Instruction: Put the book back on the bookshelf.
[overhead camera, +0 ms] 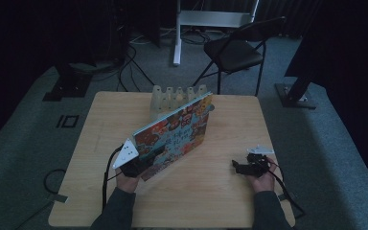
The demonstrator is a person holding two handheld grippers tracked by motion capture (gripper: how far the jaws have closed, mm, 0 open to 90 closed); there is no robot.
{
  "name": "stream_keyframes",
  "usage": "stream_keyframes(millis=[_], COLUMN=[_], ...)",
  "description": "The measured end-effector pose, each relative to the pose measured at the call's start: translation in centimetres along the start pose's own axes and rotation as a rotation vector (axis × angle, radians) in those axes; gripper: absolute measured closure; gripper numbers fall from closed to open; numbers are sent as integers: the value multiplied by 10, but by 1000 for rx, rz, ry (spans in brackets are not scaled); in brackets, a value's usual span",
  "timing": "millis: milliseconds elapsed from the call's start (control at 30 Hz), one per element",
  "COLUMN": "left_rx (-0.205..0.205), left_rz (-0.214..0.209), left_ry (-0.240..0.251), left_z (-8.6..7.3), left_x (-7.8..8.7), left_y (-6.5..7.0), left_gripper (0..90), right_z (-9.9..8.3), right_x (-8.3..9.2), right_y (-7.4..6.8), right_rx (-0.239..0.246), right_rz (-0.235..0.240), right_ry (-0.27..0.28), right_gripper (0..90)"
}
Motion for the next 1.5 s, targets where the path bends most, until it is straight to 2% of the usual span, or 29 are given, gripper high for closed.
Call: stream_keyframes(millis=[500,1500], left_rx=[-8,10], left_rz=[30,91], left_ry=[-5,-1], left_z=[0,-3], left_x=[5,16], left_y=[-4,-13], left_gripper=[813,813], right_z=[0,-1], right_x=[0,2], right_y=[0,-3], right_rx=[2,11], right_rz=[2,12], right_ry=[-1,2], right_gripper=[132,132])
Point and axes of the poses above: each handheld gripper's, and its own axes: x roughly backward along the jaws, z roughly out of its top, y roughly to its right, the point moved 9 cm from there along -x, roughly forward along the jaws, and after that the axes turned 15 degrees about -z, right-handed, at the moved point
